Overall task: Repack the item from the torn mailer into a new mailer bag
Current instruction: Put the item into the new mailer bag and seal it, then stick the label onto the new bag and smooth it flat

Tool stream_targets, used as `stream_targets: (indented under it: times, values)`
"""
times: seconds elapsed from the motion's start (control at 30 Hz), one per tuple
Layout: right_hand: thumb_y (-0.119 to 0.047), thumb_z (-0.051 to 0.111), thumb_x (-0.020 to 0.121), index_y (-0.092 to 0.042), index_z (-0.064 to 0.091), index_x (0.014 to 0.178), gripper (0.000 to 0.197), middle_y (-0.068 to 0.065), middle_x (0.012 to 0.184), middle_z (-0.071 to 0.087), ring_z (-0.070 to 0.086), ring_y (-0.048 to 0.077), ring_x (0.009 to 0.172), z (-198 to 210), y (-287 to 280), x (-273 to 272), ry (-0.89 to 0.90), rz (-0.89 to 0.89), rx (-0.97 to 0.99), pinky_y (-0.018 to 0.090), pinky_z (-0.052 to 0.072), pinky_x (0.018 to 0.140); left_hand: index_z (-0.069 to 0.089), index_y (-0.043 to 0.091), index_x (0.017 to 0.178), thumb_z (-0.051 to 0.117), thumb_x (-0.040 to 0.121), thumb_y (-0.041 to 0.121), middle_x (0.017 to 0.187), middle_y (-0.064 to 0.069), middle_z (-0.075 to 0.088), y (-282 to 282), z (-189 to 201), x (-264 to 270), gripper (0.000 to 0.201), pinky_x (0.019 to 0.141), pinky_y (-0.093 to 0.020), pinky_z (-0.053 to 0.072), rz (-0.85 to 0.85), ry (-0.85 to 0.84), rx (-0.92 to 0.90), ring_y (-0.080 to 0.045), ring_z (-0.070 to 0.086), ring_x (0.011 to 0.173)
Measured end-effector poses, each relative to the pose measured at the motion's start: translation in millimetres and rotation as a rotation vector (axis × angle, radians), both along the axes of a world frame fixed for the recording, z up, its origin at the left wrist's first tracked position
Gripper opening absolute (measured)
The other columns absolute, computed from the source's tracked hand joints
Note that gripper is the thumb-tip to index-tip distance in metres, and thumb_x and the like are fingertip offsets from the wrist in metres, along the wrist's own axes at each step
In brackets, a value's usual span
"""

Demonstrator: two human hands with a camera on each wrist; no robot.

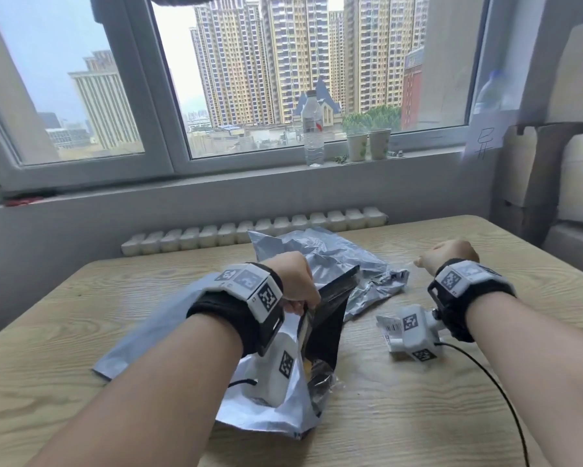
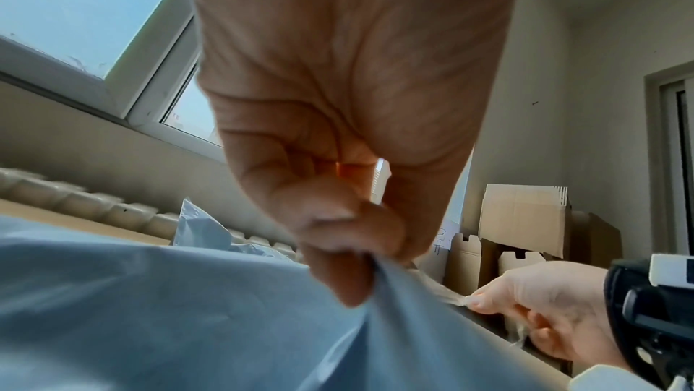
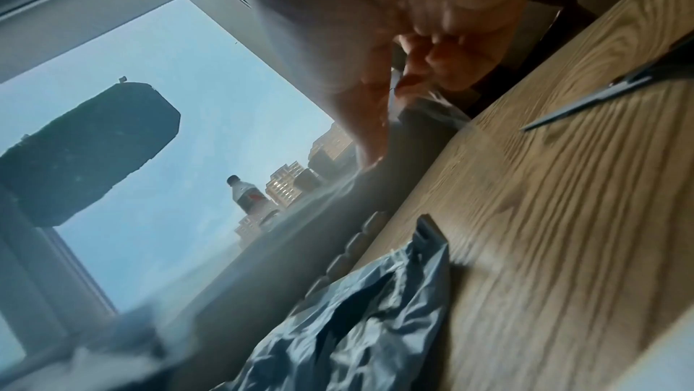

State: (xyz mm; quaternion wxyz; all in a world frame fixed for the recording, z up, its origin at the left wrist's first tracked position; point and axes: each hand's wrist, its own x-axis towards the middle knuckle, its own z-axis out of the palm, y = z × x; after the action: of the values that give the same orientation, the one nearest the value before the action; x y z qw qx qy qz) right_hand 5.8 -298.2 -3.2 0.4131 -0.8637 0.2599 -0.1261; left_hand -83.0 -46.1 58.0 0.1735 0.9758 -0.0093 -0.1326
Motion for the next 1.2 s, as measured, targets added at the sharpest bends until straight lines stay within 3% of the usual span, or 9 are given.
stream_targets:
  times: [0.13, 0.3, 0.53, 0.67, 0.73, 0.87, 0.93, 1.07, 1.2]
  values:
    - [-0.012, 0.07, 0.075, -0.007, 0.074, 0.082, 0.01, 0.011, 0.093, 0.074, 0.065, 0.029, 0.082, 6, -18, -5, -0.043, -0.054, -0.025, 0.03, 0.053, 0.076, 0.073, 0.006, 0.079, 0.07, 0.082, 0.014, 0.059, -0.001, 0.067, 13, -1, 0, 0.009, 0.07, -0.027, 0.059, 0.017, 0.039, -0.04, -0.012, 0.062, 0.056]
    - [-0.008, 0.068, 0.068, -0.014, 0.074, 0.06, 0.011, 0.004, 0.07, 0.074, 0.071, 0.026, 0.071, -4, 9, -11, -0.018, 0.183, -0.005, 0.038, 0.061, 0.073, 0.071, 0.012, 0.076, 0.077, 0.081, 0.02, 0.057, 0.001, 0.067, -12, 2, -4, 0.011, 0.058, -0.018, 0.056, -0.063, 0.079, -0.213, -0.007, 0.063, 0.051]
    - [-0.004, 0.077, 0.068, -0.012, 0.076, 0.067, 0.008, 0.003, 0.076, 0.074, 0.07, 0.021, 0.086, 2, 12, -24, -0.012, 0.287, 0.181, 0.036, 0.059, 0.082, 0.061, -0.004, 0.114, 0.069, 0.086, 0.006, 0.059, -0.007, 0.068, -37, -14, -10, 0.03, 0.064, -0.027, 0.061, -0.058, 0.164, -0.273, -0.013, 0.068, 0.051]
    - [-0.013, 0.083, 0.065, -0.012, 0.074, 0.064, 0.008, 0.004, 0.076, 0.075, 0.07, 0.021, 0.087, 12, 4, -28, -0.056, 0.339, 0.204, 0.039, 0.058, 0.084, 0.053, -0.007, 0.126, 0.064, 0.092, 0.016, 0.105, -0.024, 0.071, -50, -12, -14, 0.042, 0.086, -0.039, 0.058, -0.108, 0.305, -0.244, -0.032, 0.072, 0.093]
    - [-0.016, 0.084, 0.067, -0.016, 0.074, 0.066, 0.01, 0.001, 0.08, 0.074, 0.067, 0.018, 0.088, 16, 0, -35, -0.058, 0.38, 0.197, 0.038, 0.055, 0.086, 0.052, -0.007, 0.126, 0.06, 0.094, 0.03, 0.114, -0.024, 0.068, -56, -12, -11, 0.05, 0.087, -0.04, 0.057, -0.129, 0.364, -0.227, -0.033, 0.07, 0.096]
    - [-0.016, 0.084, 0.069, -0.018, 0.074, 0.071, 0.01, -0.001, 0.083, 0.072, 0.062, 0.015, 0.086, 22, -6, -43, -0.089, 0.432, 0.208, 0.034, 0.051, 0.08, 0.067, 0.0, 0.102, 0.066, 0.09, 0.025, 0.086, -0.01, 0.075, -70, -7, 5, 0.028, 0.062, -0.026, 0.06, -0.104, -0.157, -0.153, -0.017, 0.071, 0.066]
    - [-0.013, 0.084, 0.069, -0.017, 0.073, 0.072, 0.011, 0.001, 0.083, 0.072, 0.062, 0.016, 0.084, 27, -9, -44, -0.109, 0.47, 0.258, 0.03, 0.049, 0.072, 0.064, 0.012, 0.107, 0.073, 0.084, 0.022, 0.085, -0.004, 0.072, -80, -3, 13, 0.027, 0.064, -0.03, 0.061, -0.131, -0.351, -0.177, -0.016, 0.071, 0.066]
    - [-0.008, 0.083, 0.068, -0.014, 0.071, 0.072, 0.014, 0.004, 0.081, 0.071, 0.064, 0.016, 0.08, 35, -12, -44, -0.137, 0.563, 0.347, 0.026, 0.049, 0.068, 0.072, 0.02, 0.105, 0.078, 0.078, 0.024, 0.095, 0.0, 0.074, -102, 0, 31, 0.028, 0.081, -0.031, 0.058, -0.193, -0.448, -0.129, -0.014, 0.071, 0.085]
    - [-0.003, 0.081, 0.07, -0.008, 0.069, 0.076, 0.014, 0.007, 0.078, 0.069, 0.064, 0.015, 0.071, 36, -19, -40, -0.119, 0.626, 0.47, 0.023, 0.053, 0.066, 0.077, 0.011, 0.084, 0.073, 0.081, 0.014, 0.08, -0.005, 0.076, -112, 0, 45, 0.005, 0.073, -0.032, 0.061, -0.179, -0.384, -0.178, -0.014, 0.074, 0.075]
